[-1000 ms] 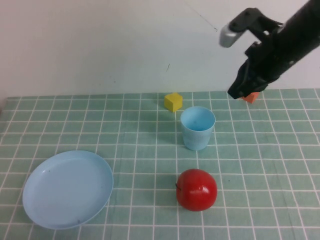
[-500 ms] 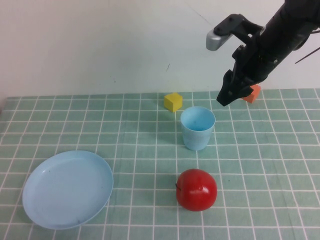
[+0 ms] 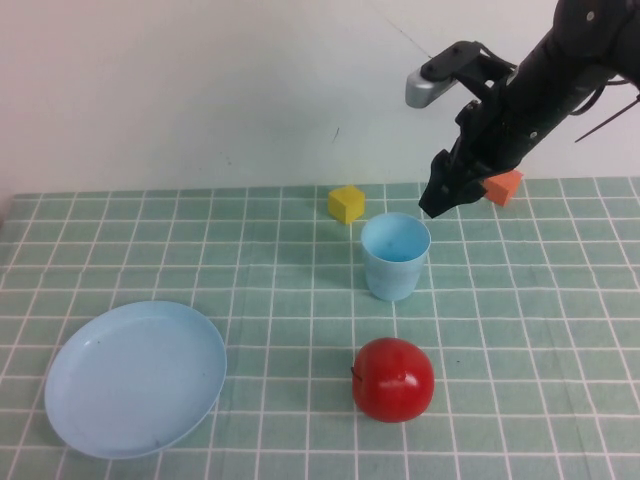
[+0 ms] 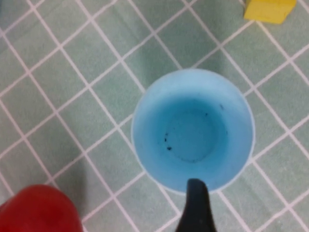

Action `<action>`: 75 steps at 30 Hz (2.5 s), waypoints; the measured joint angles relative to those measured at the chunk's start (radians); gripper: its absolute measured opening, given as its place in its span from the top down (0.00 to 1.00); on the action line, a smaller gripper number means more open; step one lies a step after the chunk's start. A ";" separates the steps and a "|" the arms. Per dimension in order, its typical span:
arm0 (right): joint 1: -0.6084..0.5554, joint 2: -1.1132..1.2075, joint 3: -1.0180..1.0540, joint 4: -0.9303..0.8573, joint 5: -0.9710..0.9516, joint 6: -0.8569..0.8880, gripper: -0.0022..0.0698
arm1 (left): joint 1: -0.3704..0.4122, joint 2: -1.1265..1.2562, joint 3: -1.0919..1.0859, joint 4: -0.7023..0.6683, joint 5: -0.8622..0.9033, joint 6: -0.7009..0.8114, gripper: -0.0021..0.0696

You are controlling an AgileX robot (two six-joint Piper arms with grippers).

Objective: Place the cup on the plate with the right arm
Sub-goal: Pick up the cup from the table, then place the cup on the plate

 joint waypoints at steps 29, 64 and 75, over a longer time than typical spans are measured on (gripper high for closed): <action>0.011 0.209 -0.062 0.134 -0.172 -0.069 0.93 | 0.000 0.000 0.000 0.000 0.000 0.000 0.97; 0.468 0.372 -0.290 0.354 -0.293 -0.205 0.93 | 0.000 0.000 0.000 0.000 0.000 0.000 0.97; 0.468 0.413 -0.290 0.352 -0.299 -0.202 0.90 | 0.000 0.000 0.000 0.000 0.000 0.000 0.97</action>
